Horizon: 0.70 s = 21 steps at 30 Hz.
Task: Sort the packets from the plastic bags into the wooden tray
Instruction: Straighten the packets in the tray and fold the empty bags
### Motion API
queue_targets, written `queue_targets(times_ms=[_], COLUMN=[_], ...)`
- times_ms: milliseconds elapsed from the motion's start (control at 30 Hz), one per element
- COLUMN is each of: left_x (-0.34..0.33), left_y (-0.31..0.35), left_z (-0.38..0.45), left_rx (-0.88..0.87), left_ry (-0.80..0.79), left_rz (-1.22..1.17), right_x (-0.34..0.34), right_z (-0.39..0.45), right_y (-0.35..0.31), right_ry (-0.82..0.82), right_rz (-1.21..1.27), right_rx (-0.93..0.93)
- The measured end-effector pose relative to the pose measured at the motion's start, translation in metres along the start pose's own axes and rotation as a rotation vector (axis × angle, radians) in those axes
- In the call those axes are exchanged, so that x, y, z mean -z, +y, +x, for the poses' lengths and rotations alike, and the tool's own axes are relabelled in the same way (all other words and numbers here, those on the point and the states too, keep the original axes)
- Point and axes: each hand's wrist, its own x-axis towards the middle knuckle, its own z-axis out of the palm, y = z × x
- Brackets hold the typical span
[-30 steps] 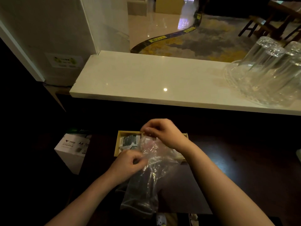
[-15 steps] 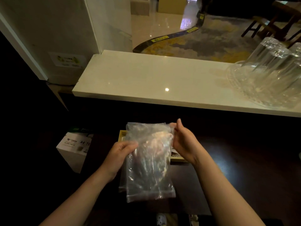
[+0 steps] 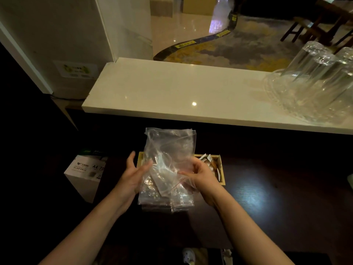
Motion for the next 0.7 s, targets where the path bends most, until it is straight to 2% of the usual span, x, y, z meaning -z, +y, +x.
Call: queue_targets(times_ms=[67, 167, 467, 533, 600, 700], left_x=[-0.002, -0.004, 0.002, 0.002, 0.005, 0.008], left_y=[-0.003, -0.003, -0.006, -0.008, -0.009, -0.008], left_z=[-0.004, -0.005, -0.002, -0.002, 0.000, -0.001], left_rx=[0.060, 0.048, 0.179, 0.211, 0.268, 0.368], left_ry=[-0.022, 0.034, 0.004, -0.005, -0.049, -0.180], left_rz=[0.078, 0.165, -0.201, -0.245, -0.235, -0.091], right_x=[0.001, 0.004, 0.012, 0.017, 0.022, 0.023], right_z=[0.000, -0.001, -0.003, 0.001, 0.006, 0.010], right_y=[0.000, 0.002, 0.001, 0.007, 0.013, 0.016], right_ry=[-0.011, -0.086, -0.211, -0.144, -0.035, 0.040], right_rz=[0.015, 0.095, 0.269, 0.126, -0.151, -0.489], right_rx=[0.054, 0.100, 0.105, 0.147, 0.238, 0.455])
